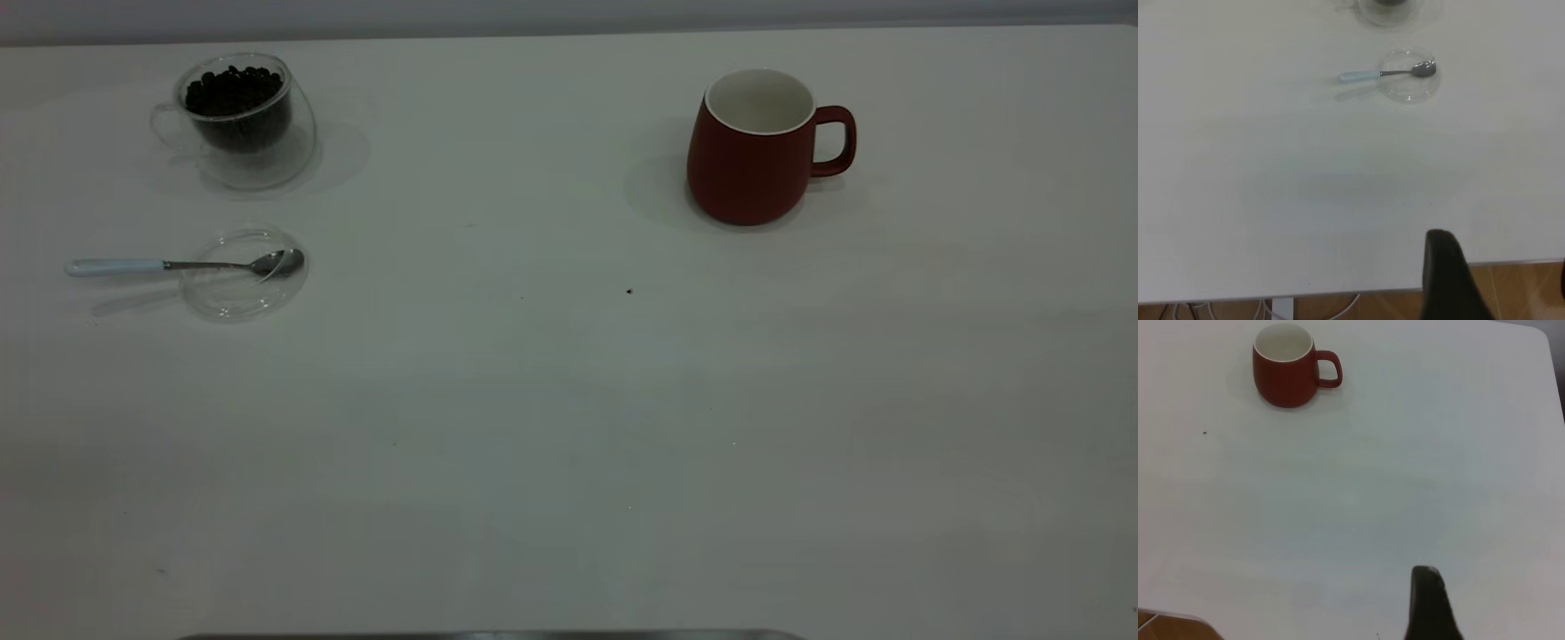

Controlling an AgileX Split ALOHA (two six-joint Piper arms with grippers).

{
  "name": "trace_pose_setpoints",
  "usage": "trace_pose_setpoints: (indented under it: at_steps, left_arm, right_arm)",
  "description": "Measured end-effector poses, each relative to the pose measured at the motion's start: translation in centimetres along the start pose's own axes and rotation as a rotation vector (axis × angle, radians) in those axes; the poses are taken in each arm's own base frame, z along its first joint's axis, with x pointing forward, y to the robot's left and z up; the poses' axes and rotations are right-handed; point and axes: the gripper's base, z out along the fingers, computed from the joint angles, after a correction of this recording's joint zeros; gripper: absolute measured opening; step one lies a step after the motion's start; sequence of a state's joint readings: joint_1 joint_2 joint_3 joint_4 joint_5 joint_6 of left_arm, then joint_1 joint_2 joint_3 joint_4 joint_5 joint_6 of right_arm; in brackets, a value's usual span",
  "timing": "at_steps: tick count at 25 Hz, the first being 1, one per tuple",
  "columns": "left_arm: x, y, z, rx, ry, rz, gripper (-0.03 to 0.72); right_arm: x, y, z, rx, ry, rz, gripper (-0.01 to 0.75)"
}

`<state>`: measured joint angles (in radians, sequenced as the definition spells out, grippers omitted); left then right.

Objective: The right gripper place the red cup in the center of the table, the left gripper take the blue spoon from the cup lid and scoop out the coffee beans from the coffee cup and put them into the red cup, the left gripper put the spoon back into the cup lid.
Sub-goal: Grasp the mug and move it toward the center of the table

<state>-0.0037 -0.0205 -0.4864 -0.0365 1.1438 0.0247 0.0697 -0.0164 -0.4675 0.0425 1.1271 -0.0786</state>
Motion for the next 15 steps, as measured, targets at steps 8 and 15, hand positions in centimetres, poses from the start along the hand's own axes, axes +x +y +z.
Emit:
trace_pose_setpoints:
  at_steps: [8, 15]
  left_arm:
    - [0.0, 0.0, 0.0, 0.0, 0.0, 0.0, 0.462]
    - [0.0, 0.0, 0.0, 0.0, 0.0, 0.0, 0.462]
  right_arm:
    - [0.0, 0.04, 0.0, -0.005, 0.0, 0.002, 0.52]
    - [-0.03, 0.32, -0.01, -0.035, -0.002, 0.047, 0.52]
